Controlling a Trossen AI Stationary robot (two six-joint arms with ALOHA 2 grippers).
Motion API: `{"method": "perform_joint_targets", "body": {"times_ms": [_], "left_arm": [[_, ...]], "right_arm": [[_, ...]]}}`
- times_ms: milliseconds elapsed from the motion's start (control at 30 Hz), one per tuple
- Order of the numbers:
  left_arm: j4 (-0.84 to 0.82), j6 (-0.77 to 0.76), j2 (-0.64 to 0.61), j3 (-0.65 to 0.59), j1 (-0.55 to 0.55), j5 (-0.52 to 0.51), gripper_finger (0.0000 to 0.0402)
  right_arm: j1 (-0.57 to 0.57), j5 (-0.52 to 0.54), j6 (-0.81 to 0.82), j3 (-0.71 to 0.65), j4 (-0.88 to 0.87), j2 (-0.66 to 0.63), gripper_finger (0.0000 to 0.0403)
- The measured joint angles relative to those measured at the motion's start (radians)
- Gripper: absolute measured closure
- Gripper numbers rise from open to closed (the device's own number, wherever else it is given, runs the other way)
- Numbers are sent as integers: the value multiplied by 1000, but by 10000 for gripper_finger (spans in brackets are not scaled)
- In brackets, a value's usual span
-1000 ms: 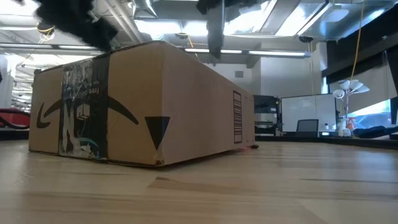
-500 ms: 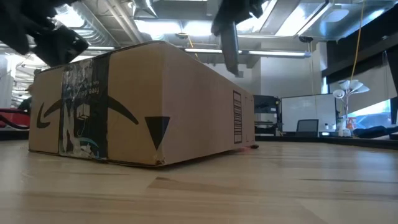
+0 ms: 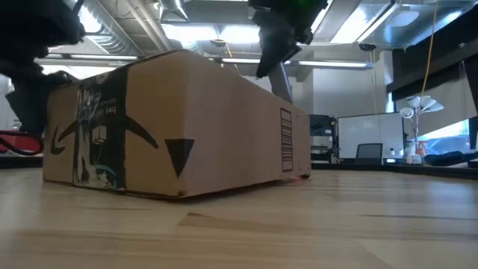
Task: Unpack boxes
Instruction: Open the cardboard box using the gray cutter
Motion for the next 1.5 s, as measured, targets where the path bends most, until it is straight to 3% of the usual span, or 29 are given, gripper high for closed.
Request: {"method": "perform_joint_targets", "body": {"times_ms": [233, 500, 733, 1100, 1500], "left_arm": [[49, 48, 82, -15, 50, -92, 205], [24, 139, 89, -16, 158, -167, 205], [28, 239, 89, -16, 280, -249, 205], [219, 452, 89, -15, 456, -261, 205], [363, 637, 85, -14, 605, -258, 205]], "right_arm": [[-26, -59, 35, 0, -32, 11, 337], [-23, -137, 71, 0, -41, 30, 337], [24, -312, 125, 1, -15, 31, 337], [102, -404, 164, 2, 93, 33, 338], [111, -410, 153, 1, 129, 33, 338]]}}
